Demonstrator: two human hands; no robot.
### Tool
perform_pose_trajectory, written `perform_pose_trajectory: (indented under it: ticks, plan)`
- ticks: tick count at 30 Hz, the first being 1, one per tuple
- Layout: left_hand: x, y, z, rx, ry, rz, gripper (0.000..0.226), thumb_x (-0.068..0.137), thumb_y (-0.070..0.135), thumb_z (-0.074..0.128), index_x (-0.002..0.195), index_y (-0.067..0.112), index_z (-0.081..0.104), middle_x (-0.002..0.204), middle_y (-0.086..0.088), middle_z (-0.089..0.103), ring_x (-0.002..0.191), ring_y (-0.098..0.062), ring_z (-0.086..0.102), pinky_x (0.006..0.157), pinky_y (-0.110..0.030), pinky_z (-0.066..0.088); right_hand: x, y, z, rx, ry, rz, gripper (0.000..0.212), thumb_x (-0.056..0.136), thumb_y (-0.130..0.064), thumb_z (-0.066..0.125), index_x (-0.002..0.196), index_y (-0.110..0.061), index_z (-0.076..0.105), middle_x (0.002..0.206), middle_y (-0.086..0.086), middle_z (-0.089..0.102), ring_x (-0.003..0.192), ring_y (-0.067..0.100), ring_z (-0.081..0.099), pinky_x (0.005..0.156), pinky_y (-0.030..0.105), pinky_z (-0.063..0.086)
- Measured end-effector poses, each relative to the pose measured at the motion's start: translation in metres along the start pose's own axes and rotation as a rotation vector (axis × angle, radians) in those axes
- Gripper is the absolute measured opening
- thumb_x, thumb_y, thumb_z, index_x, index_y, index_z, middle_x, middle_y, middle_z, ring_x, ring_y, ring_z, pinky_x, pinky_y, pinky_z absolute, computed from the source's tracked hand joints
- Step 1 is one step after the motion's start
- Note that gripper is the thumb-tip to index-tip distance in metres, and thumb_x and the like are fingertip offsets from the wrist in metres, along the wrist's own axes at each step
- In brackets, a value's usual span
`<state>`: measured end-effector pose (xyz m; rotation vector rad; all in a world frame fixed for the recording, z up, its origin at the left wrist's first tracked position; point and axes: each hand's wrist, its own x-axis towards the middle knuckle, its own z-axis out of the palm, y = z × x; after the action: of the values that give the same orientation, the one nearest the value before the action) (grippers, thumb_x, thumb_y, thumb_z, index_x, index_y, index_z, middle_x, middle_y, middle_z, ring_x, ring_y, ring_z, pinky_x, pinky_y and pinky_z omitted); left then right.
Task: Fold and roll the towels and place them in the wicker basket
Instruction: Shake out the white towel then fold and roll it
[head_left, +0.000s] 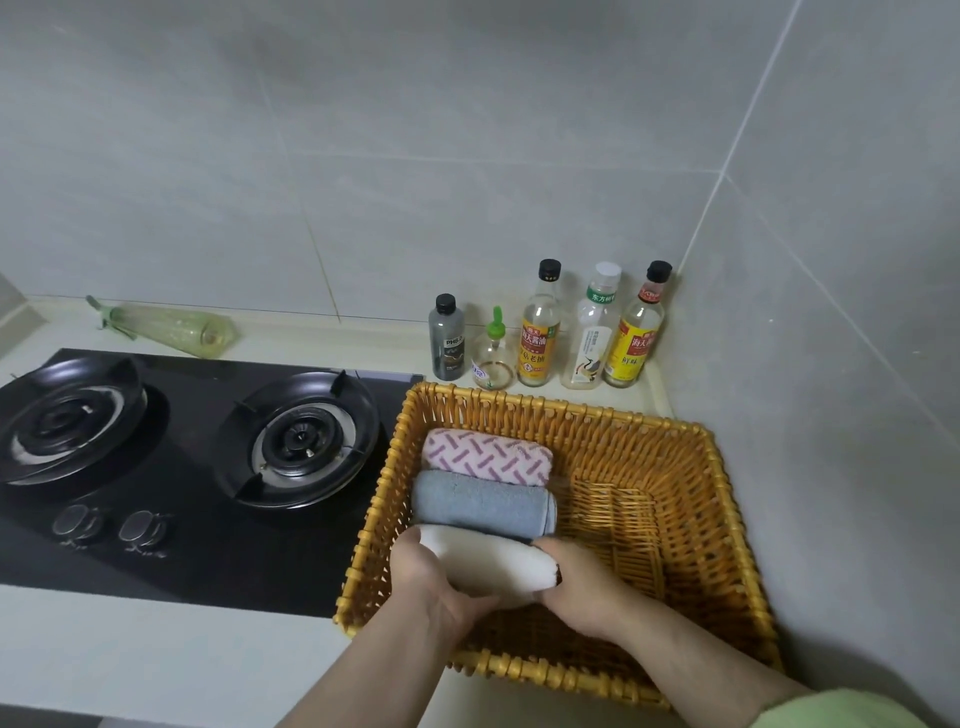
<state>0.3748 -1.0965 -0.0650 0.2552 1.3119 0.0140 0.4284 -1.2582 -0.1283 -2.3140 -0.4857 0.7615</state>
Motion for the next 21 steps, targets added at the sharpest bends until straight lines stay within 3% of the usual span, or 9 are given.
perform_pose_trajectory:
  ticks: [4, 7, 9, 11, 14, 17, 21]
  plan:
    - [0.001, 0.001, 0.009, -0.041, -0.053, 0.028, 0.069, 0.092, 0.046, 0.051, 0.15, 0.02, 0.025, 0.151, -0.017, 0.033, 0.14, -0.045, 0.027, 0.108, -0.071, 0.021, 0.002, 0.004, 0.003, 0.058, 0.144, 0.02, 0.044, 0.081, -0.014, 0.072, 0.122, -0.026, 0.06, 0.113, -0.007, 0.057, 0.099, 0.005, 0.054, 0.075, 0.008, 0.043]
    - [0.006, 0.007, 0.009, -0.038, -0.091, 0.02, 0.072, 0.091, 0.048, 0.051, 0.152, 0.021, 0.023, 0.152, -0.017, 0.031, 0.141, -0.046, 0.025, 0.107, -0.073, 0.017, 0.003, 0.009, 0.005, 0.245, 0.103, 0.17, 0.046, 0.076, -0.013, 0.073, 0.116, -0.025, 0.051, 0.109, -0.005, 0.059, 0.095, 0.009, 0.06, 0.075, 0.023, 0.056]
    - [0.01, 0.009, 0.006, -0.003, -0.119, 0.019, 0.076, 0.09, 0.049, 0.051, 0.153, 0.021, 0.02, 0.154, -0.016, 0.028, 0.142, -0.045, 0.023, 0.107, -0.073, 0.017, 0.004, 0.01, 0.0, 0.599, 0.028, 0.312, 0.057, 0.079, -0.004, 0.067, 0.128, -0.021, 0.044, 0.12, 0.008, 0.057, 0.101, 0.022, 0.064, 0.085, 0.037, 0.059]
    - [0.014, 0.009, 0.003, 0.062, -0.148, 0.017, 0.074, 0.09, 0.047, 0.05, 0.153, 0.021, 0.022, 0.153, -0.017, 0.031, 0.14, -0.045, 0.027, 0.103, -0.075, 0.022, 0.004, 0.01, -0.007, 0.927, -0.034, 0.389, 0.077, 0.083, -0.002, 0.069, 0.144, -0.029, 0.031, 0.129, 0.014, 0.052, 0.104, 0.035, 0.065, 0.088, 0.043, 0.058]
    - [0.016, 0.009, 0.003, 0.143, -0.137, 0.024, 0.069, 0.087, 0.045, 0.054, 0.147, 0.023, 0.03, 0.141, -0.02, 0.042, 0.129, -0.048, 0.039, 0.092, -0.078, 0.032, 0.007, 0.006, -0.009, 0.924, -0.065, 0.416, 0.094, 0.08, -0.012, 0.078, 0.151, -0.036, 0.02, 0.138, 0.014, 0.051, 0.104, 0.034, 0.065, 0.086, 0.042, 0.059]
    - [0.018, 0.008, 0.01, 0.199, -0.105, 0.031, 0.062, 0.088, 0.048, 0.055, 0.141, 0.022, 0.035, 0.112, -0.02, 0.048, 0.113, -0.047, 0.047, 0.083, -0.074, 0.04, 0.009, 0.002, -0.005, 0.96, -0.049, 0.484, 0.079, 0.084, -0.01, 0.073, 0.148, -0.026, 0.03, 0.126, 0.011, 0.059, 0.104, 0.034, 0.064, 0.088, 0.045, 0.057]
    - [0.025, 0.008, 0.014, 0.182, -0.103, -0.004, 0.061, 0.09, 0.046, 0.055, 0.14, 0.019, 0.034, 0.102, -0.019, 0.047, 0.108, -0.047, 0.048, 0.091, -0.075, 0.037, 0.014, 0.003, -0.009, 0.975, -0.078, 0.487, 0.041, 0.09, -0.012, 0.064, 0.126, -0.025, 0.049, 0.122, 0.01, 0.06, 0.105, 0.036, 0.063, 0.092, 0.049, 0.055]
